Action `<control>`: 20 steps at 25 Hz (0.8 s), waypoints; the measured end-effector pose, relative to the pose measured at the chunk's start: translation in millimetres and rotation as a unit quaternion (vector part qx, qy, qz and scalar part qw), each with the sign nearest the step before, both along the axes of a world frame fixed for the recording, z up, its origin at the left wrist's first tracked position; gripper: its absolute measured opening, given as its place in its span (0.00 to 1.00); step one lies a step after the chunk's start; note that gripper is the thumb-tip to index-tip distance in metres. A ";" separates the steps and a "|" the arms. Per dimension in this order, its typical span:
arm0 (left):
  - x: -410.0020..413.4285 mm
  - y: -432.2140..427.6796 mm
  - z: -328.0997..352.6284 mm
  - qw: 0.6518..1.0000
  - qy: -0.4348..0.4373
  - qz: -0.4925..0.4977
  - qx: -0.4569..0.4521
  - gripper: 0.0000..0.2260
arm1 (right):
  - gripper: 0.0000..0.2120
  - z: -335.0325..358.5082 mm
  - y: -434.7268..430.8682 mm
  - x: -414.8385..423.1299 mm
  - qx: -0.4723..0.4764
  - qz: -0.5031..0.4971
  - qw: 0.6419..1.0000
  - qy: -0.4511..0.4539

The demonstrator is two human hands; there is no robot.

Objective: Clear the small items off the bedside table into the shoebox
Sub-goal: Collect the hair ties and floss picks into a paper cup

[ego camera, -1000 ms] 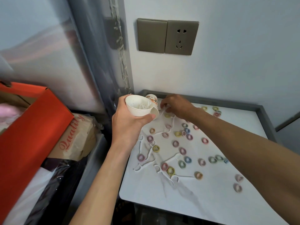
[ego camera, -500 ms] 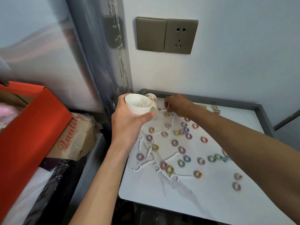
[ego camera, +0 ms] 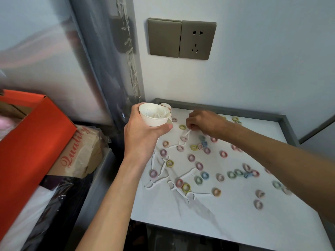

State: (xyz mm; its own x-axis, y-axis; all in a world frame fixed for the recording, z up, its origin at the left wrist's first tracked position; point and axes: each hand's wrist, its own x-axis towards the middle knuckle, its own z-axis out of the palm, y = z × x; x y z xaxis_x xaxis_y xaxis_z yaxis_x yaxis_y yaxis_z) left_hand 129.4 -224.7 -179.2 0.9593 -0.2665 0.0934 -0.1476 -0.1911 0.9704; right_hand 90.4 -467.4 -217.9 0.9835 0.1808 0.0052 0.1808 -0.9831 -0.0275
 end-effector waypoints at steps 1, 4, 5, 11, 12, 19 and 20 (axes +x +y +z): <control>-0.1 -0.2 -0.1 1.000 -0.001 0.000 0.000 0.30 | 0.06 -2.4 0.0 0.4 0.004 -0.001 1.000 -0.001; 0.2 1.4 0.1 1.000 0.002 0.000 -0.001 0.31 | 0.13 -6.6 -1.1 4.9 0.015 0.008 1.000 0.009; 0.4 2.4 -0.2 1.000 0.003 0.000 -0.001 0.31 | 0.13 -7.5 -0.1 6.8 0.016 0.018 1.000 0.017; -0.4 2.4 3.2 1.000 0.005 0.003 0.003 0.32 | 0.09 -9.6 2.0 16.1 -0.008 0.013 0.998 0.062; -0.7 1.8 3.7 1.000 0.006 0.004 0.002 0.32 | 0.08 -10.0 1.9 15.6 -0.014 0.009 0.997 0.070; 2.7 6.7 3.7 1.000 0.002 0.007 0.005 0.32 | 0.07 -6.0 12.9 -0.8 -0.016 -0.018 0.999 0.024; 3.9 8.2 3.4 1.000 0.004 0.010 0.004 0.32 | 0.06 -3.7 21.4 -2.9 0.020 -0.018 1.000 0.011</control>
